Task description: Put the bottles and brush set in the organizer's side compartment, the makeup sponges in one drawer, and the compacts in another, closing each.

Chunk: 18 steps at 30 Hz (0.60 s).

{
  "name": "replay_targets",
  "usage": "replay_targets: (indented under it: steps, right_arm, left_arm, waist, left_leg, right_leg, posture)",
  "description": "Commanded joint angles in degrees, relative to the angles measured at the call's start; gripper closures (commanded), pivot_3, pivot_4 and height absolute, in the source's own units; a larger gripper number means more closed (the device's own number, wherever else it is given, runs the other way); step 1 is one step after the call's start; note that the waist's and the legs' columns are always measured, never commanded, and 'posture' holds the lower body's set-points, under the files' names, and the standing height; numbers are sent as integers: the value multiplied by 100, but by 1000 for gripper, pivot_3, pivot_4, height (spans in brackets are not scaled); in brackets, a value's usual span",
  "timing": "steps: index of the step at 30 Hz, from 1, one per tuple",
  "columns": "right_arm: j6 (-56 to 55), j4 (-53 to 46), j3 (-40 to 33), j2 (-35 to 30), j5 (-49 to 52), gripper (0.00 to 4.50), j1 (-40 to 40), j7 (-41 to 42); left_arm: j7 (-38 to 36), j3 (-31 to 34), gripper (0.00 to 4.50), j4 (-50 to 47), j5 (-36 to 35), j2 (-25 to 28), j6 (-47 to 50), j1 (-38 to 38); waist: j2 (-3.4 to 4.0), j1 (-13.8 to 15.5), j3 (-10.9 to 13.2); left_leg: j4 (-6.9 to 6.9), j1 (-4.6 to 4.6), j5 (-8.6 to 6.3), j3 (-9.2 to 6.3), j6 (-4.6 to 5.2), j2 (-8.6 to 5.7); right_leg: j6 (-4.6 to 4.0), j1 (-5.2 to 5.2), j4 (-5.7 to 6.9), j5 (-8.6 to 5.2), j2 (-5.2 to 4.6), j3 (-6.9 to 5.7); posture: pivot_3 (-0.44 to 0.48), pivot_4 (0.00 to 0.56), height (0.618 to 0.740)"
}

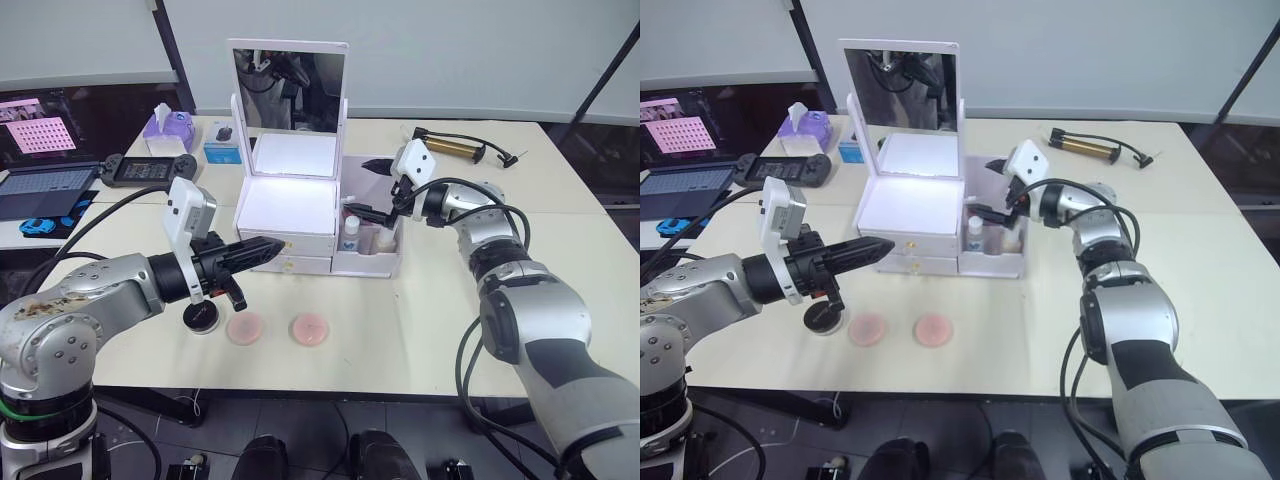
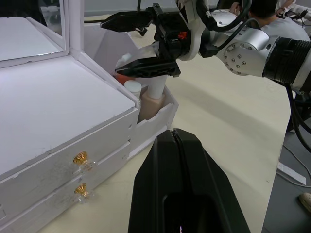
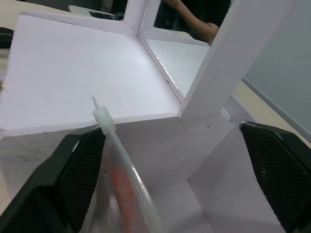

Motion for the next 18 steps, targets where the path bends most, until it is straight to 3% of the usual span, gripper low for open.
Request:
replay_targets:
  steps: [1, 6, 8, 11, 14, 18]
  right_arm:
    - [331, -506, -383, -259, 506, 29, -464, 605]
    - [1513, -1537, -165, -710, 604, 29, -445, 1409]
    - [3258, -2493, 129, -1033, 697, 29, -283, 1931]
    - [4437, -3987, 493, -1439, 676, 29, 143, 2125]
    - [4890, -5130, 715, -1686, 706, 29, 444, 2148]
    - [5193, -5817, 1150, -1811, 547, 192, 664, 2081]
  left_arm:
    - [-89, 36, 4500, 9, 4, 122, -215, -90]
    - [-163, 45, 4500, 76, 11, 155, -359, -65]
    - [-187, 30, 4500, 156, 130, 215, -447, -82]
    - [-228, 65, 4500, 275, 156, 218, -566, -156]
    - [-317, -7, 4500, 318, 179, 246, -647, -204]
    - [-407, -183, 4500, 326, 295, 233, -740, -226]
  waist:
    - [2, 1, 1]
    - [2, 22, 1]
    - [2, 36, 1]
    - [2, 53, 1]
    - [3, 38, 1]
    - [2, 14, 1]
  left_leg:
    - [0, 0, 0, 1, 0, 0]
    - [-2, 0, -1, -1, 1, 1]
    - [-2, 0, -1, 0, 2, -1]
    - [-2, -2, -3, -2, 5, -1]
    - [-2, -3, -4, -2, 6, -1]
    - [-6, 2, -5, -1, 8, 1]
  right_leg:
    - [0, 0, 0, 0, 0, 0]
    - [0, 1, -2, 0, 0, -2]
    - [0, 1, -3, 0, -3, -2]
    - [0, 0, -4, -1, -4, -4]
    - [0, -4, -3, -1, -3, -3]
    - [-3, -6, -2, -3, 7, 1]
  posture:
    - [0, 150, 725]
    - [0, 150, 725]
    - [0, 150, 725]
    - [0, 150, 725]
    - [0, 150, 725]
    - [0, 150, 725]
